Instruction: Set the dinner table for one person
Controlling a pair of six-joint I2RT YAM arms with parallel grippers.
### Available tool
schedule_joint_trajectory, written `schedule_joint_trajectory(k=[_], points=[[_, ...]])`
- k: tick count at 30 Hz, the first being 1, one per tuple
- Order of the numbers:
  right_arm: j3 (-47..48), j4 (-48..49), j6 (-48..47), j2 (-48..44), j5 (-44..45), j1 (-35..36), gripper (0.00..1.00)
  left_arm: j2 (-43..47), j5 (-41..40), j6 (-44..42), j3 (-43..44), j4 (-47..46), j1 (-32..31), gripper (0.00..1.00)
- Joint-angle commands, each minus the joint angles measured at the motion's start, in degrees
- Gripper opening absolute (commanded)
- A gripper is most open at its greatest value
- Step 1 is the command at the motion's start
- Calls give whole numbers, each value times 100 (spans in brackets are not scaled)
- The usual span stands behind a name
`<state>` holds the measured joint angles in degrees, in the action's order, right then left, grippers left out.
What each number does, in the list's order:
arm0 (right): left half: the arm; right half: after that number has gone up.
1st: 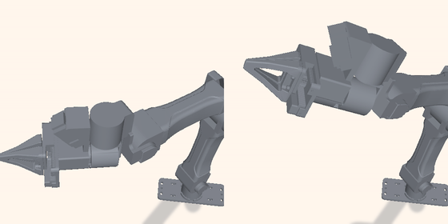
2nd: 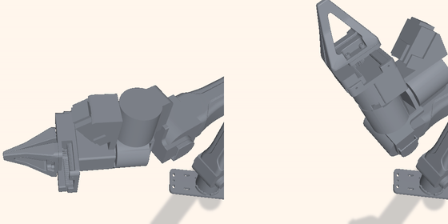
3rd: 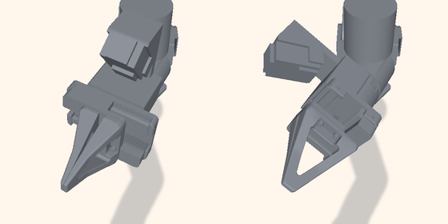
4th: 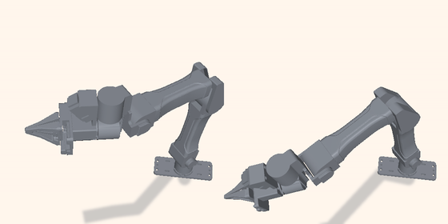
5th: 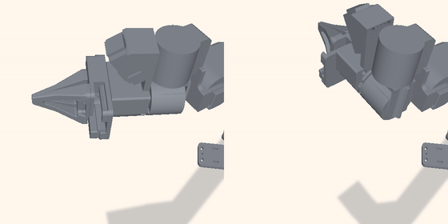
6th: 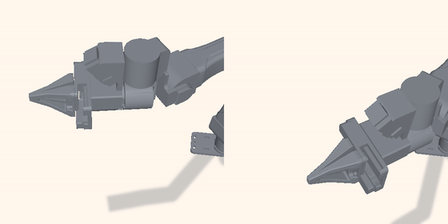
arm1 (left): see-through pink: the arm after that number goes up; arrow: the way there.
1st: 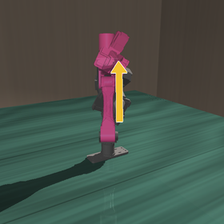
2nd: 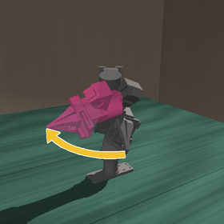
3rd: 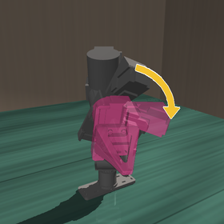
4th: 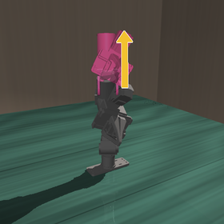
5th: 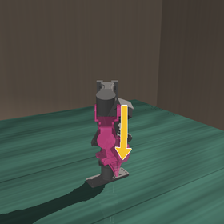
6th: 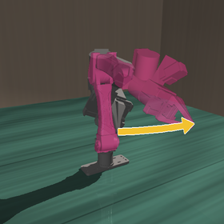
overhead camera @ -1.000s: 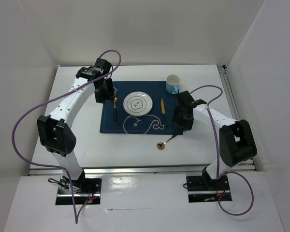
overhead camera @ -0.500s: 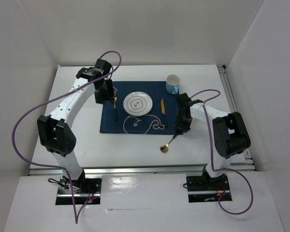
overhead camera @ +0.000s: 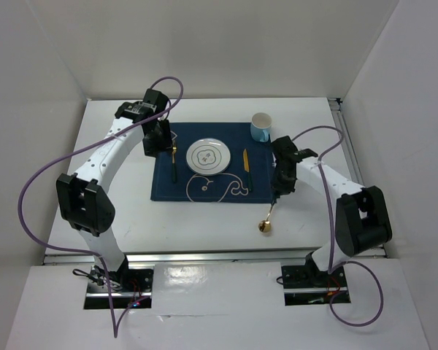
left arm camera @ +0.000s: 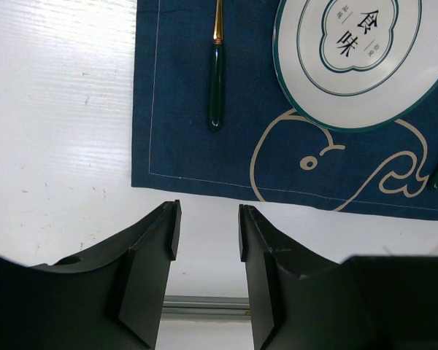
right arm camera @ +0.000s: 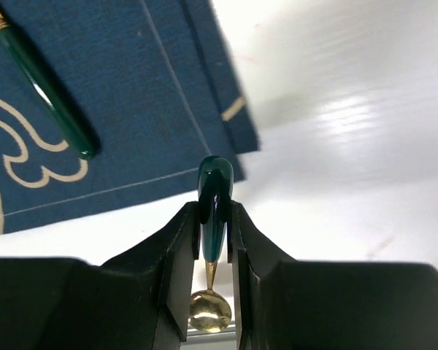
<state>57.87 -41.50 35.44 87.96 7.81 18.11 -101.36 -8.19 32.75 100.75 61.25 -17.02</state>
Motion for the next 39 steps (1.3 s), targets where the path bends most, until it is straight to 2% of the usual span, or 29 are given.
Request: schedule_joint_trajectory(k=[1, 5, 11, 18, 20, 21, 24, 25, 27, 31, 36, 39], points=[[339, -490, -222, -280, 702, -35, 0, 81, 28, -138, 226, -35, -12, 54], [577, -843, 51, -114, 1275, -552, 0, 81, 28, -138, 278, -35, -12, 54], [542, 61, 164, 281, 3, -2027, 0, 81, 80, -190, 279, -35, -65, 54], [1288, 537, 516, 1249, -762, -2917, 2, 134, -25, -190, 279, 18, -65, 54], [1384, 695, 569, 1442, -904, -3050, 11, 187, -25, -190, 279, 18, -65, 54], [1490, 695, 500, 1495, -904, -3050, 24, 187, -25, -190, 279, 18, -65, 54], [1543, 748, 271, 1548, -1071, -3050, 47, 187, -25, -190, 279, 18, -65, 54], [1483, 748, 105, 1487, -1071, -3050, 59, 187, -25, -190, 279, 18, -65, 54], [1290, 818, -98, 1312, -1071, -3050, 71, 187, -25, -190, 279, 18, -65, 54], [808, 818, -397, 969, -948, -3050, 74, 134, 36, -190, 279, 18, -65, 54], [-151, 1186, -327, 241, -1808, -3050, 73, 81, 89, -190, 279, -35, -65, 54], [-530, 1240, -275, 125, -2073, -2858, 73, 20, 89, -190, 279, -35, -118, 54]])
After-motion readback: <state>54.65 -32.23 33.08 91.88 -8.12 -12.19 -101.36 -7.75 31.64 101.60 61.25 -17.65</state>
